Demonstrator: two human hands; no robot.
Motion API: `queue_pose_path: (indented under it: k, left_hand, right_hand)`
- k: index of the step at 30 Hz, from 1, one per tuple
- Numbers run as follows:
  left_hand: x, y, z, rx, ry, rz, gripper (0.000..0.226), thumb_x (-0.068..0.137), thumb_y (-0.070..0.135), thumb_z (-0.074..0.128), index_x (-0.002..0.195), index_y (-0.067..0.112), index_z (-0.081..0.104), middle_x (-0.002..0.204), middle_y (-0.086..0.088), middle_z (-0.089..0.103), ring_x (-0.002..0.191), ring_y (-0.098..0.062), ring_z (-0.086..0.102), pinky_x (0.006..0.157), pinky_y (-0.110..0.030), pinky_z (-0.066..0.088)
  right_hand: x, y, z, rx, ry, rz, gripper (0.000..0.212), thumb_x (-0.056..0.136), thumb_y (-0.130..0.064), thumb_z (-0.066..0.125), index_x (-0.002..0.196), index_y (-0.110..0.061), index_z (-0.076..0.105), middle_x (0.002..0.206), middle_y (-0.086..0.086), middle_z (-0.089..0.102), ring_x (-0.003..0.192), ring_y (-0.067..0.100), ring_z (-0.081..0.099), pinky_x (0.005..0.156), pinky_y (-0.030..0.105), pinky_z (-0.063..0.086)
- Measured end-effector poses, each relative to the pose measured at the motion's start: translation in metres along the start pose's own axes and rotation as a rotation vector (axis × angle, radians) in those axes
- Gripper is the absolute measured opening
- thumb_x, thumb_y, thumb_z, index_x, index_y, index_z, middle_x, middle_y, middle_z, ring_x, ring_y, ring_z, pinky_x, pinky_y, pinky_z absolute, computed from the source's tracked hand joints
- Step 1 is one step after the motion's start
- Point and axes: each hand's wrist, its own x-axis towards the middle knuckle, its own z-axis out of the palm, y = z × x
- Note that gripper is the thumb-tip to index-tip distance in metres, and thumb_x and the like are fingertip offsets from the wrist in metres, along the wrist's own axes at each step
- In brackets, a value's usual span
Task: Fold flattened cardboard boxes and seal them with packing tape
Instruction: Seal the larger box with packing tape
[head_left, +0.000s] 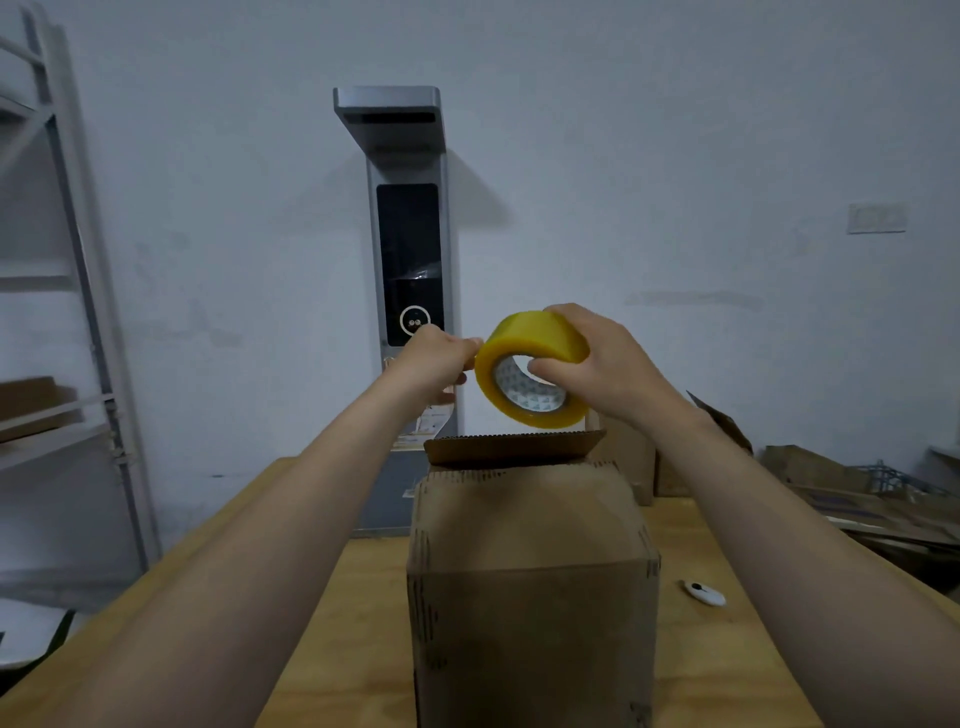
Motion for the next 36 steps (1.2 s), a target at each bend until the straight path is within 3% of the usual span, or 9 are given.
queue_pose_path:
  k: [4,10,16,20,23,27,29,31,36]
  left_hand:
    - [0.01,-0.008,0.004,-0.022,-0.018,-0.112,0.023,0.094,0.03,0.072,0.092,0.007,0.07,0.081,-0.003,0.064,0.077,-0.016,0.06,0.075,-0.034,0.059]
    - [0.037,-0.028,0.015,0.053,0.005,-0.118,0.031,0.093,0.039,0.069,0.105,0.012,0.075,0.104,-0.007,0.073,0.096,-0.023,0.066,0.087,-0.04,0.056]
    - [0.048,-0.057,0.041,-0.129,-0.023,-0.247,0.035,0.102,0.029,0.06,0.129,0.006,0.06,0.092,0.0,0.077,0.086,-0.015,0.072,0.096,-0.043,0.054]
    - [0.043,-0.076,0.054,-0.294,-0.02,-0.361,0.023,0.105,0.019,0.053,0.122,0.007,0.062,0.104,-0.006,0.076,0.096,-0.021,0.073,0.057,-0.027,0.057]
    - [0.034,-0.082,0.064,-0.332,-0.051,-0.445,0.021,0.103,0.014,0.049,0.103,0.011,0.07,0.095,-0.004,0.074,0.099,-0.026,0.072,0.084,-0.034,0.055]
    - [0.028,-0.095,0.077,-0.359,0.0,-0.437,0.032,0.102,0.014,0.05,0.129,0.005,0.064,0.093,-0.004,0.075,0.083,-0.018,0.07,0.061,-0.029,0.047]
    - [0.025,-0.103,0.081,-0.367,0.017,-0.436,0.044,0.096,0.021,0.056,0.137,0.008,0.058,0.096,-0.003,0.078,0.093,-0.02,0.073,0.082,-0.036,0.052]
    - [0.041,-0.131,0.089,-0.371,0.027,-0.418,0.047,0.083,0.03,0.061,0.126,0.011,0.067,0.091,0.001,0.08,0.097,-0.02,0.073,0.107,-0.047,0.046]
    - [0.034,-0.13,0.091,-0.273,-0.013,-0.441,0.044,0.071,0.035,0.062,0.109,0.014,0.073,0.086,0.003,0.079,0.1,-0.021,0.07,0.11,-0.05,0.042]
  right_hand:
    - [0.011,0.01,-0.002,-0.038,-0.079,-0.049,0.062,0.088,-0.048,0.074,0.141,-0.031,0.047,0.124,-0.011,0.054,0.109,0.015,0.054,0.081,0.028,0.049]
    - [0.035,0.033,0.005,0.006,-0.086,-0.08,0.066,0.082,-0.046,0.081,0.14,-0.03,0.053,0.137,-0.006,0.058,0.117,0.016,0.053,0.089,0.03,0.045]
    - [0.046,0.061,0.024,0.024,-0.18,-0.055,0.058,0.087,-0.042,0.077,0.139,-0.026,0.056,0.13,-0.005,0.06,0.113,0.018,0.055,0.088,0.028,0.043]
    - [0.045,0.074,0.034,0.089,-0.23,-0.05,0.046,0.086,-0.042,0.078,0.128,-0.03,0.062,0.116,-0.01,0.065,0.104,0.012,0.059,0.082,0.025,0.047]
    - [0.039,0.081,0.039,0.096,-0.267,-0.021,0.041,0.085,-0.043,0.079,0.123,-0.032,0.068,0.108,-0.014,0.07,0.098,0.01,0.065,0.085,0.032,0.055]
    - [0.027,0.089,0.049,0.204,-0.284,0.057,0.04,0.085,-0.042,0.08,0.121,-0.028,0.07,0.097,-0.008,0.073,0.077,0.015,0.072,0.072,0.032,0.061]
    - [0.024,0.089,0.053,0.196,-0.274,0.071,0.048,0.084,-0.042,0.08,0.127,-0.026,0.067,0.102,-0.011,0.072,0.079,0.011,0.071,0.072,0.026,0.059]
    - [0.023,0.089,0.054,0.136,-0.28,0.057,0.052,0.084,-0.044,0.08,0.131,-0.027,0.065,0.109,-0.016,0.068,0.089,0.005,0.067,0.081,0.026,0.056]
    - [0.024,0.087,0.047,0.062,-0.305,0.037,0.058,0.085,-0.048,0.077,0.136,-0.026,0.062,0.128,-0.011,0.064,0.114,0.01,0.059,0.097,0.03,0.051]
